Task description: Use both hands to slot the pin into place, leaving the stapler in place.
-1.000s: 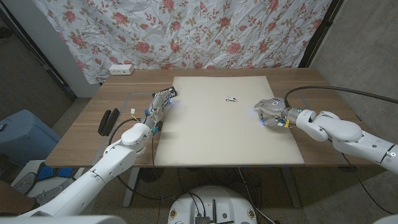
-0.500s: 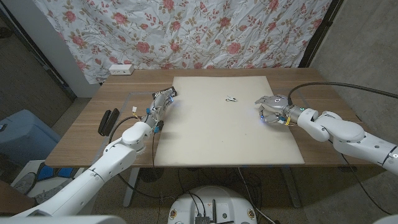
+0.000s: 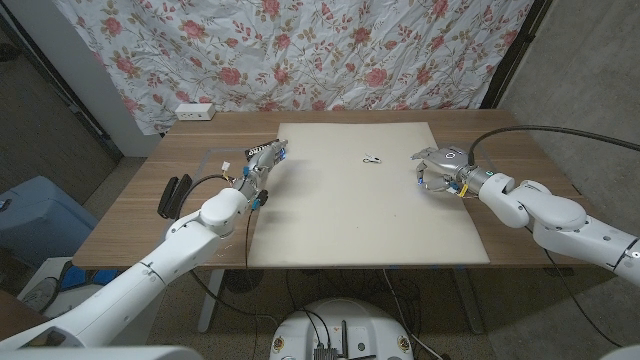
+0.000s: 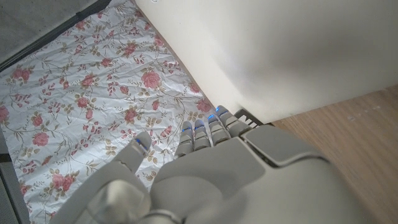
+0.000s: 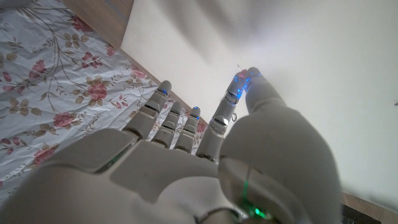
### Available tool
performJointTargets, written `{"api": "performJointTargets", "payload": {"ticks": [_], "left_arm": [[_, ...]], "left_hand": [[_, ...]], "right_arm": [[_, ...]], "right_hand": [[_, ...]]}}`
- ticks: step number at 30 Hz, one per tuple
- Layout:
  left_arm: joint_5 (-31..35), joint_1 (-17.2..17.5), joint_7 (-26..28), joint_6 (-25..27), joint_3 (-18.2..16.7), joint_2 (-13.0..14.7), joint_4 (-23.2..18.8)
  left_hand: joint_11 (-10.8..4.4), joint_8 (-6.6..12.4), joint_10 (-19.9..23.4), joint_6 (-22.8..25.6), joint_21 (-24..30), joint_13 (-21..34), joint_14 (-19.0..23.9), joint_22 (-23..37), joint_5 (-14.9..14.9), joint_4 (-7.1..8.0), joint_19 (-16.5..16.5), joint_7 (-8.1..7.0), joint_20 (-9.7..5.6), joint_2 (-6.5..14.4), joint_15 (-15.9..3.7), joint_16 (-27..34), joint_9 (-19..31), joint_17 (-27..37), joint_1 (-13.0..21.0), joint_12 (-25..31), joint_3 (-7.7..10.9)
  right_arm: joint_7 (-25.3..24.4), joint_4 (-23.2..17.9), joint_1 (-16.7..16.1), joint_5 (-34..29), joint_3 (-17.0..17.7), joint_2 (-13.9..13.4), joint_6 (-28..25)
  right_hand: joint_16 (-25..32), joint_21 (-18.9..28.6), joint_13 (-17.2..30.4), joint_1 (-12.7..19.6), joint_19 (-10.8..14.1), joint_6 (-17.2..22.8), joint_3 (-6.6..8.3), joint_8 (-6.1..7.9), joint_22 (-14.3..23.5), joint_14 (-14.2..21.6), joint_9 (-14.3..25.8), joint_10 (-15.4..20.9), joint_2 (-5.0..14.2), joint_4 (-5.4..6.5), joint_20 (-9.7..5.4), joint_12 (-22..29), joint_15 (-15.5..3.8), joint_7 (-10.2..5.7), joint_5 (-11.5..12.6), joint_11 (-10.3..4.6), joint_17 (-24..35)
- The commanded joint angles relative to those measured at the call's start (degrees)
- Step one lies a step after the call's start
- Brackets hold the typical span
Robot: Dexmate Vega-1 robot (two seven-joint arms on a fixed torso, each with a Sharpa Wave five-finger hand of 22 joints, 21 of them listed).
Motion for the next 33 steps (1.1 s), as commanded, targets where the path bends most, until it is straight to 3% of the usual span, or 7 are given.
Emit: {"api": "performJointTargets", "payload": {"ticks": [1,16,25,33], "left_arm": [[11.91,-1.87,0.48,2.88,3.23,1.44,-2.19],[23.97,-5.37,-4.43,4.15,8.09,4.04,-4.73],[31.07,-7.72,-7.45,4.70,11.20,4.05,-5.18],[36.08,-10.19,-10.66,4.93,14.05,2.93,-4.74]], "left_hand": [[-0.17,0.50,0.67,0.87,-0.36,0.27,0.13,0.22,0.28,-0.13,0.17,0.06,-1.12,5.40,-0.38,-0.12,0.25,-0.09,0.51,0.21,0.74],[-0.40,0.45,1.08,1.71,-1.00,0.27,-0.19,0.24,0.20,0.33,-0.32,-0.39,-1.77,5.56,-0.77,-0.16,0.23,0.07,0.28,0.16,0.94],[-0.51,0.45,1.13,2.04,-1.23,0.27,-0.58,0.28,0.11,1.05,-0.57,-0.34,-2.17,5.51,-1.04,-0.17,0.26,0.23,-0.24,0.11,0.63],[-1.21,0.03,-0.41,1.56,-2.07,0.24,-2.09,0.39,0.07,2.51,-2.64,-1.16,-2.91,5.75,-1.84,-0.32,0.27,0.45,-1.10,-0.49,-0.09]], "right_arm": [[-2.39,-2.21,-2.61,3.04,1.83,1.43,-3.37],[-5.76,-2.29,-3.29,5.69,1.91,3.15,-5.22],[-8.73,-1.89,-4.16,8.32,2.28,5.18,-6.40],[-11.00,-1.28,-4.70,11.73,2.89,6.62,-6.85]], "right_hand": [[0.29,-0.10,0.12,0.11,-0.02,1.39,0.00,0.40,0.31,0.40,0.12,0.38,0.49,0.13,-0.44,0.24,-1.89,-0.75,-0.10,0.03,0.09],[0.32,-0.20,0.10,-0.02,-0.14,1.45,-0.19,0.26,0.30,0.31,-0.01,1.00,0.59,0.06,-0.24,0.27,-1.65,-0.76,-0.13,0.36,0.21],[0.36,-0.34,0.08,0.00,-0.40,1.60,-0.28,0.20,0.27,0.33,-0.11,1.34,0.64,-0.05,-0.29,0.25,-1.56,-0.74,-0.11,0.31,0.27],[0.41,-0.37,0.07,0.00,-0.42,1.80,-0.38,0.16,0.25,0.40,-0.22,1.82,0.63,-0.13,-0.16,0.31,-1.44,-0.72,-0.10,0.04,0.31]]}}
